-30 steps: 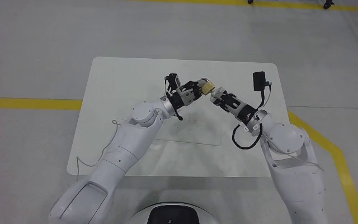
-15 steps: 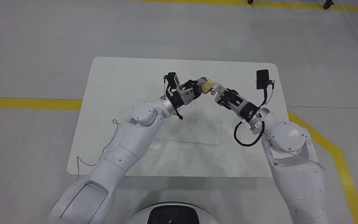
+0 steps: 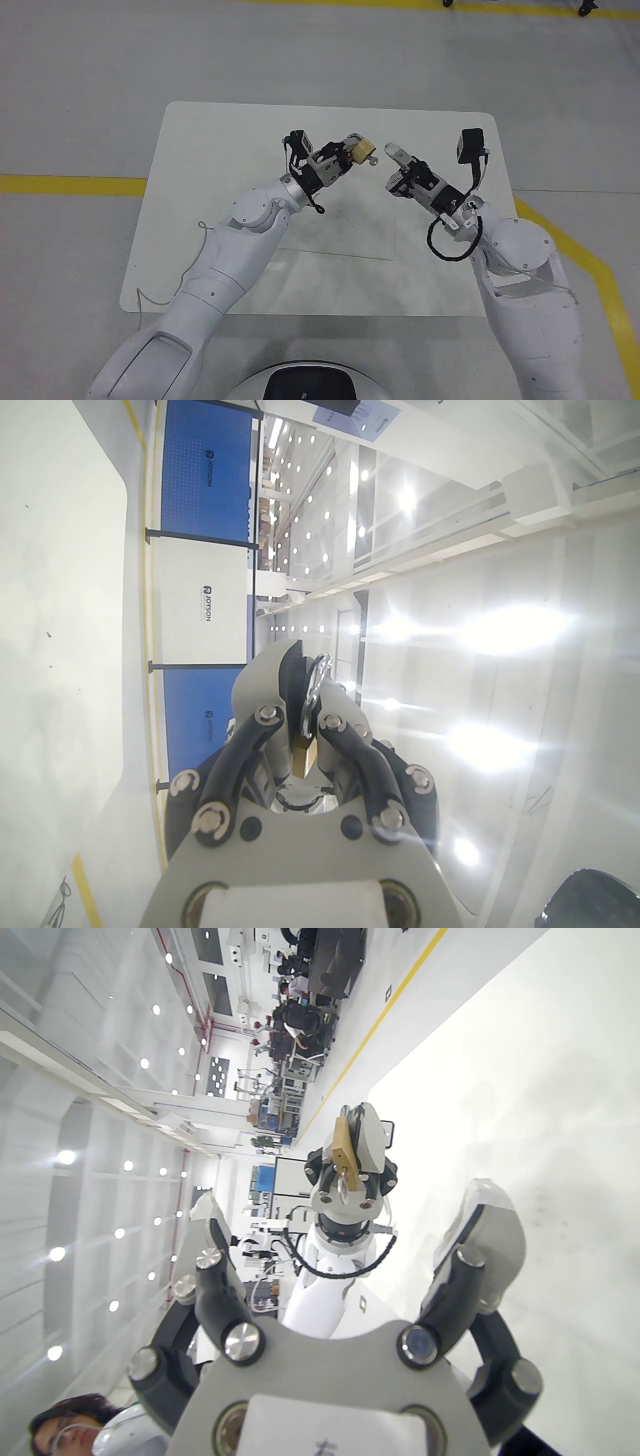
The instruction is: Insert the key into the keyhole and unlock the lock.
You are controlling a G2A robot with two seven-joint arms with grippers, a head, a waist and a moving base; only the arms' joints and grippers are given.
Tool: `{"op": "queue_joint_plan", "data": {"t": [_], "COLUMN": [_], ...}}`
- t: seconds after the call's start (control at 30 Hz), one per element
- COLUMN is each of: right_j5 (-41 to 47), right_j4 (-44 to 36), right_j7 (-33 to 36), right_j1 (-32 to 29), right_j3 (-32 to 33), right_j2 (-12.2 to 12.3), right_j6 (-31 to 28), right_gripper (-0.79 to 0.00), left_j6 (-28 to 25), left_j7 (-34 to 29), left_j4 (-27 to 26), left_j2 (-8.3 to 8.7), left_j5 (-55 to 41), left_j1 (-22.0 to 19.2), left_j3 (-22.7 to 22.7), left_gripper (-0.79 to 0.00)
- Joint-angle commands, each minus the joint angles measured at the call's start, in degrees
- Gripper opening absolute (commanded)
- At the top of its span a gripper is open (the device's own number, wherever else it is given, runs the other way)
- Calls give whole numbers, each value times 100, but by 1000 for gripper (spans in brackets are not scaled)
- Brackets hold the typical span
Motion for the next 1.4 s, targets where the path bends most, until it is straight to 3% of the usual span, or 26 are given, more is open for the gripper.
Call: {"op": "queue_joint_plan", "data": {"t": [0.0,0.03,0.07,0.33,0.5,0.63,1.17,1.37], "right_j5": [420,630,798,1976,1922,1820,451,-13], "right_j4": [31,56,75,243,248,291,322,337], "right_j7": [82,117,125,722,995,1007,485,297], "right_j1": [-20,-46,-65,-134,-146,-156,12,191], "right_j3": [142,219,301,597,572,503,46,-249], "right_j2": [-4,-7,-9,-27,-24,-32,-25,-38], "right_j6": [-78,-129,-181,-972,-1615,-1998,-1981,-1727], "right_gripper": [-563,-776,-785,-785,-785,-785,-785,-785], "left_j6": [-9,29,46,296,1109,1648,1757,1757], "left_j7": [20,7,-12,-52,-704,-1053,-1152,-1152], "left_j4": [30,50,62,192,352,632,858,858], "left_j2": [-5,-10,-14,-78,-219,-298,-367,-367], "left_j5": [-45,-119,-181,-488,-2036,-2632,-2776,-2776], "left_j1": [8,8,1,-80,-61,-155,-265,-265], "left_j3": [-20,-33,-47,-11,-37,7,71,71], "left_gripper": [-785,-785,-785,-785,-785,-785,-785,-785]}}
